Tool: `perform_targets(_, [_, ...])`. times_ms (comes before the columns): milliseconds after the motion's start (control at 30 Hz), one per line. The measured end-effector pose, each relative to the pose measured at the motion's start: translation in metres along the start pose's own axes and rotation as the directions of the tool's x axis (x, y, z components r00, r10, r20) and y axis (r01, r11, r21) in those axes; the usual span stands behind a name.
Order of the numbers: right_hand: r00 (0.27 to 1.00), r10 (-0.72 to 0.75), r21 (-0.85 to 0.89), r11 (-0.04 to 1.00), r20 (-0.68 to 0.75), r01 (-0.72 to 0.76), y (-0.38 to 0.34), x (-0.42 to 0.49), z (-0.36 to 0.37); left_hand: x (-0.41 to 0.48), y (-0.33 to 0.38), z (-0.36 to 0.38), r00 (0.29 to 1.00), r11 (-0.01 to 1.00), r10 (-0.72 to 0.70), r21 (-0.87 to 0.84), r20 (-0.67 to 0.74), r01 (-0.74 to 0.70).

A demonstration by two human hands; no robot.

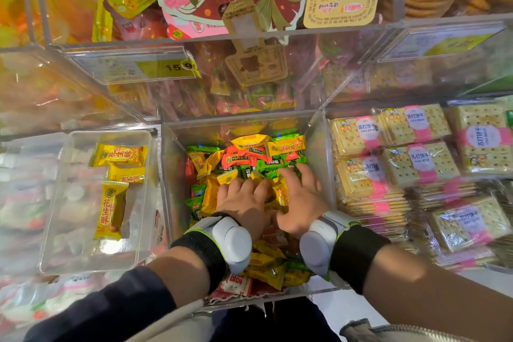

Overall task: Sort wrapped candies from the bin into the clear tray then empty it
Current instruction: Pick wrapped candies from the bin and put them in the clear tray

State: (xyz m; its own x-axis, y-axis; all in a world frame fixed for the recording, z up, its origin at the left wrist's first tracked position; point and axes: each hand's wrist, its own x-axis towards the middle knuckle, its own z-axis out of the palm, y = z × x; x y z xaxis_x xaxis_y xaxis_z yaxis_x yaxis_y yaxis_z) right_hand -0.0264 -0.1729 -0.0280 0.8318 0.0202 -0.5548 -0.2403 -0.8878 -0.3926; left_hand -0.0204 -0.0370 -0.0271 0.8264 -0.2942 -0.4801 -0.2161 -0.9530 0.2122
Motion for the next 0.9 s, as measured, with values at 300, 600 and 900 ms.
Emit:
perform_targets(300, [0.984, 0.092, 0.049, 0.994, 0.152, -0.1, 0.001, -0.002, -0.005, -0.001, 0.002, 0.001, 0.998, 0.996, -0.033, -0.077, 0.054, 0.038])
perform_targets(600, [0.988, 0.075, 0.063, 0.994, 0.134, -0.084, -0.004, -0.01, -0.009, -0.004, 0.001, -0.002, 0.997, 0.997, -0.055, -0.05, 0.053, 0.058])
perform_targets(900, [0.988, 0.069, 0.15, 0.985, 0.141, -0.09, -0.006, -0.015, -0.011, -0.009, 0.003, -0.003, 0.995, 0.995, -0.033, -0.091, 0.097, 0.042])
